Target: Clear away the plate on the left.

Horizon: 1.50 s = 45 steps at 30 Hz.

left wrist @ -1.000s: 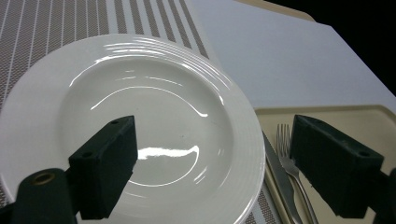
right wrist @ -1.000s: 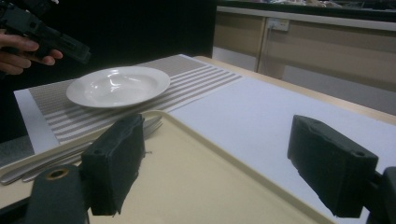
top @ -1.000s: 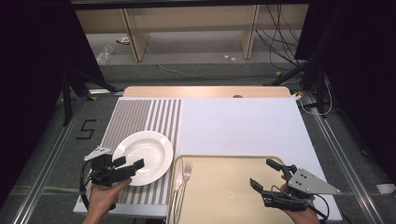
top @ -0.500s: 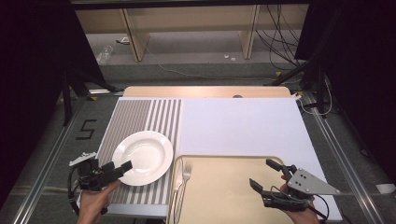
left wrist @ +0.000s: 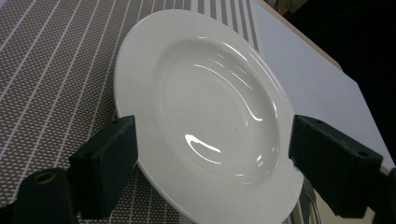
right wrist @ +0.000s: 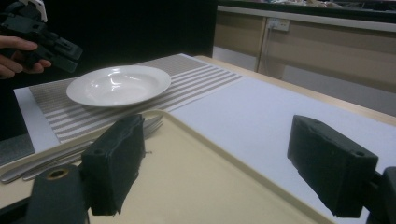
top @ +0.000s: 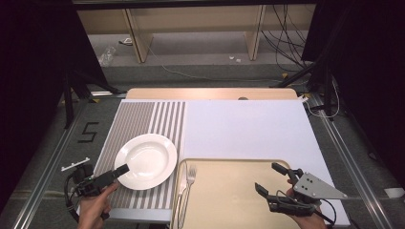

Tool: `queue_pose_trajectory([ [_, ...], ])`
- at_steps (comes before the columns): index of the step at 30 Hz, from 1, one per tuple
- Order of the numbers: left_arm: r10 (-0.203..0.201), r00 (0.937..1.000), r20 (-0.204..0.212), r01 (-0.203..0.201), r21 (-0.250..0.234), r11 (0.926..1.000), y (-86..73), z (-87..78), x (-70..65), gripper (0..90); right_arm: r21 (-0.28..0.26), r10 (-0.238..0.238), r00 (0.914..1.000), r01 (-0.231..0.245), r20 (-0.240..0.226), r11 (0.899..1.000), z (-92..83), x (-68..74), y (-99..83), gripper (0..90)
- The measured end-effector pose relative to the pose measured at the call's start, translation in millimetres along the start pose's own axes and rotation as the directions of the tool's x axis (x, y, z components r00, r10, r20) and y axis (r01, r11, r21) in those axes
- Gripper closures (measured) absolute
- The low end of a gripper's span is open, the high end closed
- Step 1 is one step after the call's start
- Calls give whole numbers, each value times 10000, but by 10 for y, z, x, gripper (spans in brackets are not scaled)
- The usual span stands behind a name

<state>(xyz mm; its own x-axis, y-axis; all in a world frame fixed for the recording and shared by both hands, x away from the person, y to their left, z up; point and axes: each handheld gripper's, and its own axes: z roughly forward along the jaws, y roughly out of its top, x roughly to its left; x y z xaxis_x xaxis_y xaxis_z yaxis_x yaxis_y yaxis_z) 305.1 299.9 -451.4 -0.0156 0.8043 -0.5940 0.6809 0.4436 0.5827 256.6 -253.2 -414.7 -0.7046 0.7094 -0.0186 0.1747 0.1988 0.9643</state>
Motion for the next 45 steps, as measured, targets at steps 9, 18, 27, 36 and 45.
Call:
queue_pose_trajectory([
  [9,-1566,9875,181,1561,240,9874,-17,30,160,157,-20,-18,10000,18,-2,10000,-2,4,4,198],
  [18,-2680,9626,402,2653,617,9622,-91,100,233,172,-4,-27,10000,27,-18,10000,6,10,4,198],
  [27,-3402,9386,574,3335,1018,9372,-159,166,248,177,5,-25,10000,25,-25,10000,10,8,2,198],
  [36,-4097,9097,675,3973,1453,9061,-232,258,272,239,12,-33,10000,33,-23,10000,14,9,1,198],
  [45,-4901,8690,679,4783,1387,8672,-298,310,298,415,17,-35,10000,35,-19,10000,20,15,0,199],
])
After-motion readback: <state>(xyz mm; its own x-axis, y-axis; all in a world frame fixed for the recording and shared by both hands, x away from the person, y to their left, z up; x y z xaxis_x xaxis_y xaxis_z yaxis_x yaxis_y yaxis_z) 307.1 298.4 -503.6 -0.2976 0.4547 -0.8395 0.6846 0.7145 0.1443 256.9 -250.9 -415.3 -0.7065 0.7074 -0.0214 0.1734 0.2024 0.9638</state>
